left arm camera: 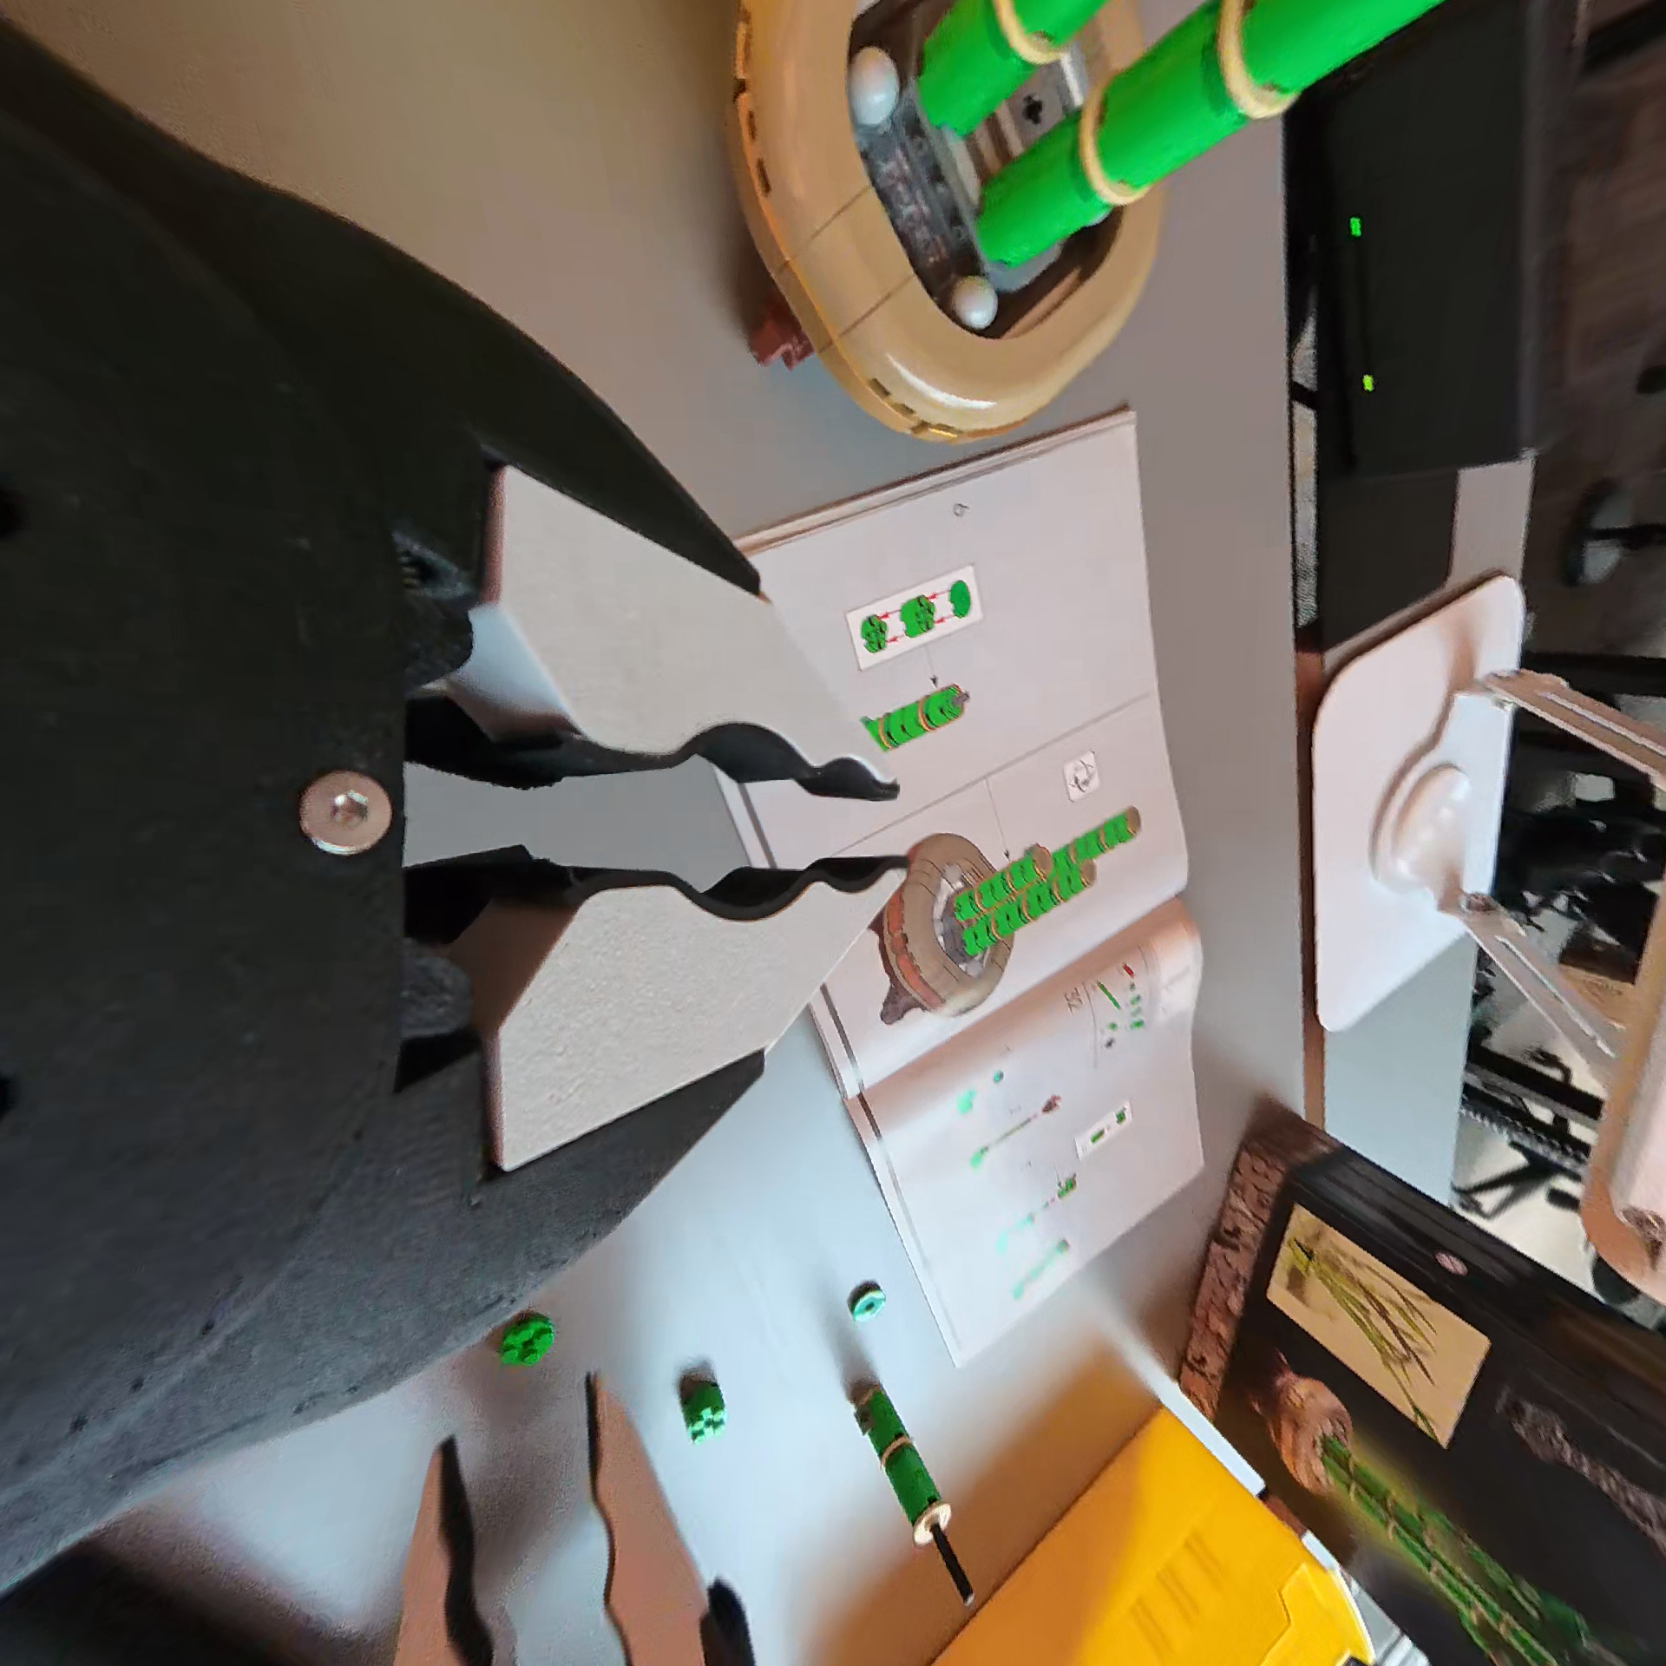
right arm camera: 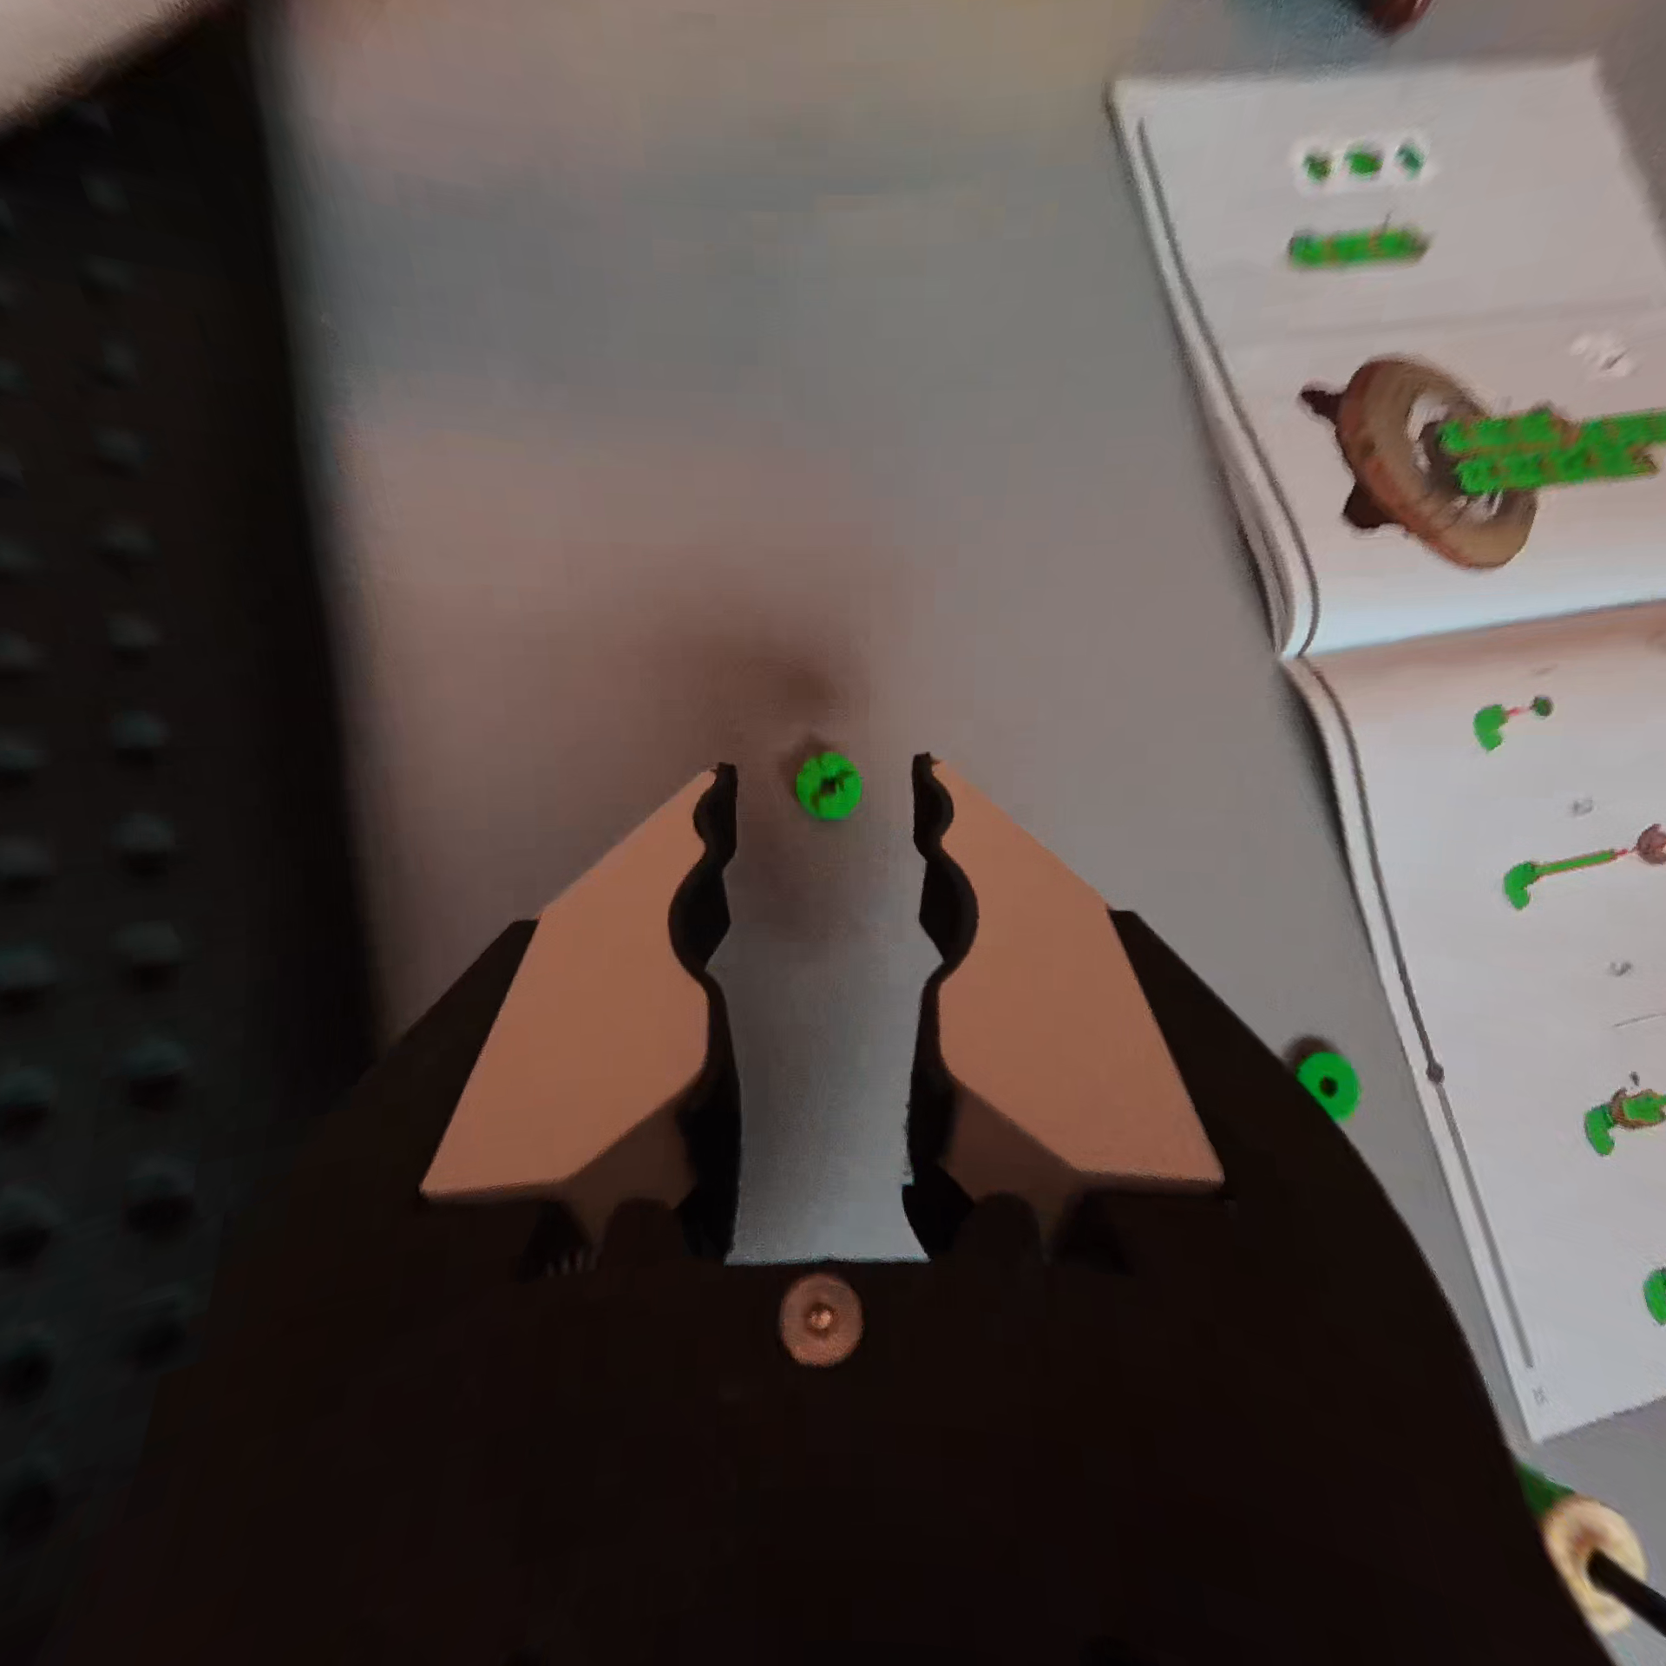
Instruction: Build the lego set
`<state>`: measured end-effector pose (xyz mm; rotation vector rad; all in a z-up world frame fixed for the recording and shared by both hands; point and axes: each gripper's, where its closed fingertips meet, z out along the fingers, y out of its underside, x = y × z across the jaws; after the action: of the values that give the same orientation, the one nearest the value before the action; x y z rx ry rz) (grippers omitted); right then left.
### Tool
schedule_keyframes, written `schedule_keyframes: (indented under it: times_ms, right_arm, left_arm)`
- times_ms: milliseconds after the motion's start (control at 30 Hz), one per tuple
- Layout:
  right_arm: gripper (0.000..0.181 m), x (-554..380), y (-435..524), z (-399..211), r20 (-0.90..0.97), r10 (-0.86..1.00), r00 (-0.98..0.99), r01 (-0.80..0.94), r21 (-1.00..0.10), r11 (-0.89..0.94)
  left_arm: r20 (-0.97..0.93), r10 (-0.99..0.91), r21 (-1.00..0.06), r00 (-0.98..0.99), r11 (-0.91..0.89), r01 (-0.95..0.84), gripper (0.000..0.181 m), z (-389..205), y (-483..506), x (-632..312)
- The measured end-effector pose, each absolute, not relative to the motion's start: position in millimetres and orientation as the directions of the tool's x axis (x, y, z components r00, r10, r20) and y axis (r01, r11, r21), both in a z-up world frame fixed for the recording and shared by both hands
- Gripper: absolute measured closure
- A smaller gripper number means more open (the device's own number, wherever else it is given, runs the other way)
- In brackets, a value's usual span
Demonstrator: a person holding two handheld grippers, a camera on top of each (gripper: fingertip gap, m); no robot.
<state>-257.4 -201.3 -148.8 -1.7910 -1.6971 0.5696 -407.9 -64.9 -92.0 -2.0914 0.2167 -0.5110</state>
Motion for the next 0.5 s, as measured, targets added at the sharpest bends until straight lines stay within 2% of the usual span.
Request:
schedule_keyframes:
  times_ms: [100,167,300,400,500]
  right_arm:
    - [0.149,-249,-194,-164,0.126,0.988,0.095,0.787,-0.617,0.003]
    - [0.156,-251,-194,-164,0.092,0.991,0.097,0.776,-0.63,-0.017]
    - [0.156,-258,-199,-166,0.032,0.996,0.079,0.772,-0.635,-0.041]
    - [0.166,-262,-204,-167,-0.009,0.999,0.04,0.772,-0.635,-0.037]
    - [0.166,-266,-199,-157,0.039,0.999,0.023,0.769,-0.639,0.007]
  left_arm:
    - [0.247,-0.357,-0.855,0.901,-0.518,0.03,0.171,-88,-65,-409]
    - [0.228,-0.329,-0.844,0.917,-0.536,0.017,0.172,-93,-65,-416]
    - [0.243,-0.314,-0.841,0.918,-0.539,0.038,0.172,-91,-65,-425]
    - [0.267,-0.317,-0.84,0.91,-0.539,0.059,0.172,-90,-66,-431]
    - [0.28,-0.361,-0.855,0.89,-0.515,0.06,0.172,-83,-68,-430]
